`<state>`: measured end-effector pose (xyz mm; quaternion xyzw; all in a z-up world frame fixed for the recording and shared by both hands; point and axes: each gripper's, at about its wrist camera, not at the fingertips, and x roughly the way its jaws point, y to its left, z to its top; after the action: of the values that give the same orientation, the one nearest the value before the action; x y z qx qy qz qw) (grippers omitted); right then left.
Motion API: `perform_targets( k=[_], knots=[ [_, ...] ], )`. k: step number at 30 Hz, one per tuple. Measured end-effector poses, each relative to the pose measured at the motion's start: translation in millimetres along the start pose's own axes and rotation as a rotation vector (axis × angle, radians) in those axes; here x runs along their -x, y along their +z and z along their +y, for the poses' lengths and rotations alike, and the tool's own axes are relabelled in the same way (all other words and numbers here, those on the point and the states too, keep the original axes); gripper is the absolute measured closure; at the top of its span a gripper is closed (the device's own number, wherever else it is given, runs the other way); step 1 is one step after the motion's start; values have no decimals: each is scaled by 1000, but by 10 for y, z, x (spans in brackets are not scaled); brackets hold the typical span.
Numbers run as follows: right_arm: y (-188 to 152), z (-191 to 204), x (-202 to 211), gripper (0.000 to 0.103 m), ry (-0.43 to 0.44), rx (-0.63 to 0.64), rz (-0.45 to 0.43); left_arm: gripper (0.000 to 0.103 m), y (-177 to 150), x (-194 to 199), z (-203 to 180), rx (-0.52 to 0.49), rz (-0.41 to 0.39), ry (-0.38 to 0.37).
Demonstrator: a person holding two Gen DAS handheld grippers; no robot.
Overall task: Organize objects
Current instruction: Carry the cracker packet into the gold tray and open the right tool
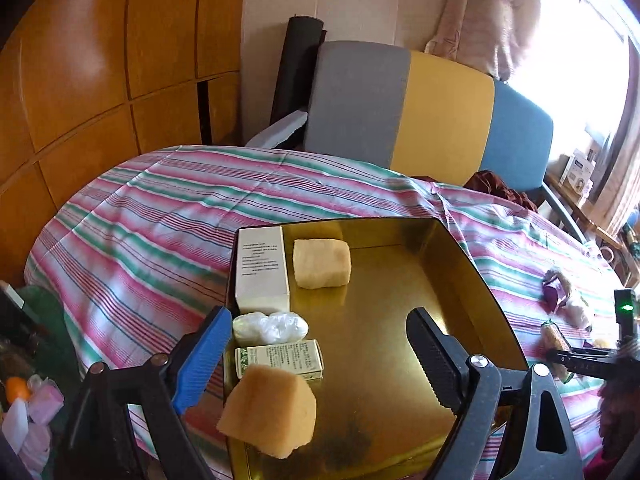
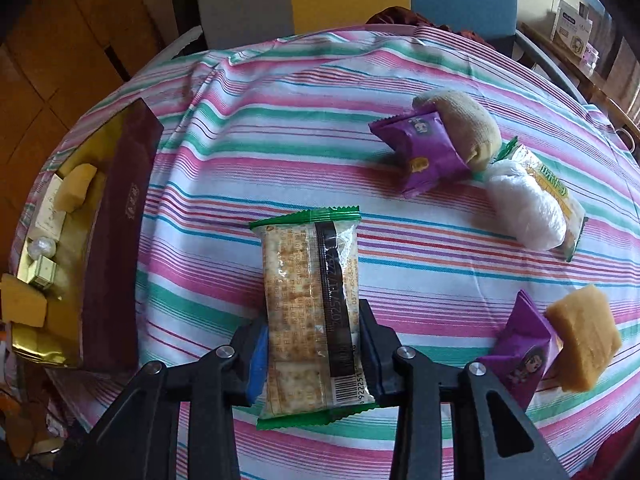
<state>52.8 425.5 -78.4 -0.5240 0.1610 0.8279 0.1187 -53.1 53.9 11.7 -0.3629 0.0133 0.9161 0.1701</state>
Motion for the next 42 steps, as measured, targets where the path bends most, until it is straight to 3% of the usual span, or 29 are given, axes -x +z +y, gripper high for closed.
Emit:
perform_targets(
  k=[6,14,19,25,34,39,42],
  knots=[
    [107,329,339,65,77,7,-90,13,-13,53,162,32,-16,18],
    [262,1333,523,65,222,188,-124,13,-75,122,429,74,-18,49],
    [272,1935,383,65,272,289,-86,13,-133,152,562,97,-14,62],
    [258,2415,-12,65,258,340,7,13,-179,137,704,126,-6,76],
    [372,2757,-505,64,234,294,115,13,-224,117,781,132,1,84],
    [475,2917,-699,60,356,230,169,13,-245,106,852,146,14,90],
    [434,2951,-657,60,371,247,138,13,-263,91,876,148,21,99]
  ],
)
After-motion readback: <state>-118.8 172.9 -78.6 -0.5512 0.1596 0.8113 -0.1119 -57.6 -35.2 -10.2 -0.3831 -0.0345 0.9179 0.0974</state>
